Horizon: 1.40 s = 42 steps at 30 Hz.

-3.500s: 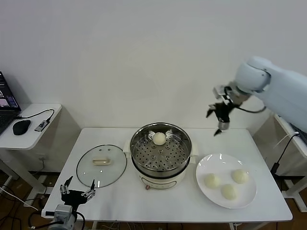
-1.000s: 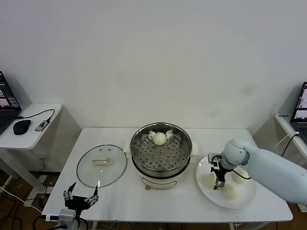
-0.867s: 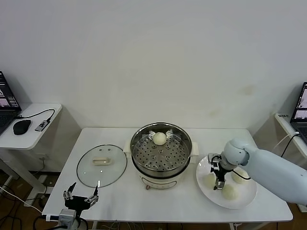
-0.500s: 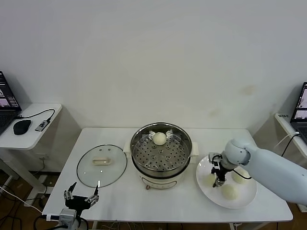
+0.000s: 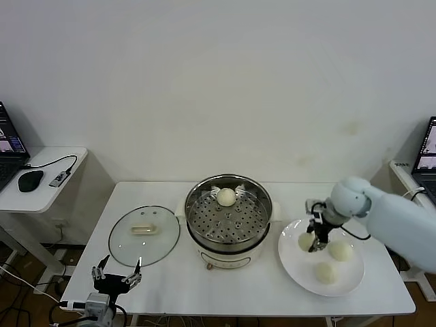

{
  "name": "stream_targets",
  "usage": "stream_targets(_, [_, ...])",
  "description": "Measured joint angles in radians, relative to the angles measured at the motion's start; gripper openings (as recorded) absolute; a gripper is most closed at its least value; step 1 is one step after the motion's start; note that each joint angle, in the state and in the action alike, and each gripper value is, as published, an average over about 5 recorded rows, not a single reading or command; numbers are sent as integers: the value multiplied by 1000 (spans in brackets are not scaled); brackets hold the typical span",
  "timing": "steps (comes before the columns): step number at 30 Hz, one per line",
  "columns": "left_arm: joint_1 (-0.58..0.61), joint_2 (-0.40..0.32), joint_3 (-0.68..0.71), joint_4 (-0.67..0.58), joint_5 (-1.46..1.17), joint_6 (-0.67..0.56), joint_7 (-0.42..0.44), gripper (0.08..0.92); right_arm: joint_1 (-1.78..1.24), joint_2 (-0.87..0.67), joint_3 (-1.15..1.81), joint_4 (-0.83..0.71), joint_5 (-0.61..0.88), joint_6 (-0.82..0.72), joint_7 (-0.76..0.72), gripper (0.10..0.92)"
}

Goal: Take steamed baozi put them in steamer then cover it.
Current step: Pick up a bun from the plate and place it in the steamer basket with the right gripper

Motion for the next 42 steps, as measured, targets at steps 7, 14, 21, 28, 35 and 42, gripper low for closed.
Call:
stream_targets(7, [-11,0,-4,-15,-1,0,-1,823,275,41,-175,-8,126,-21,-37,590])
stream_targets(14, [-18,-2,-13,-25,-4,3,-1,823,449,153,-270,-52,236,-47,-51,594])
stream_targets(21, [-20,-2,-22,-33,-12,7,-1,823,507,303,-302,-113,311,-78,-52,594])
stream_targets(28, [-22,-3,-24,-38,-18,10,-1,823,503,458,-308,-188,334,-94,-43,594])
stream_targets(35, [-30,-6,-22,-31,-21,11,0,823,455,587,-296,-263,322,-103,-30,594])
stream_targets(42, [-31,-9,-20,-23,-22,12,0,823,392,687,-276,-336,285,-102,-16,594])
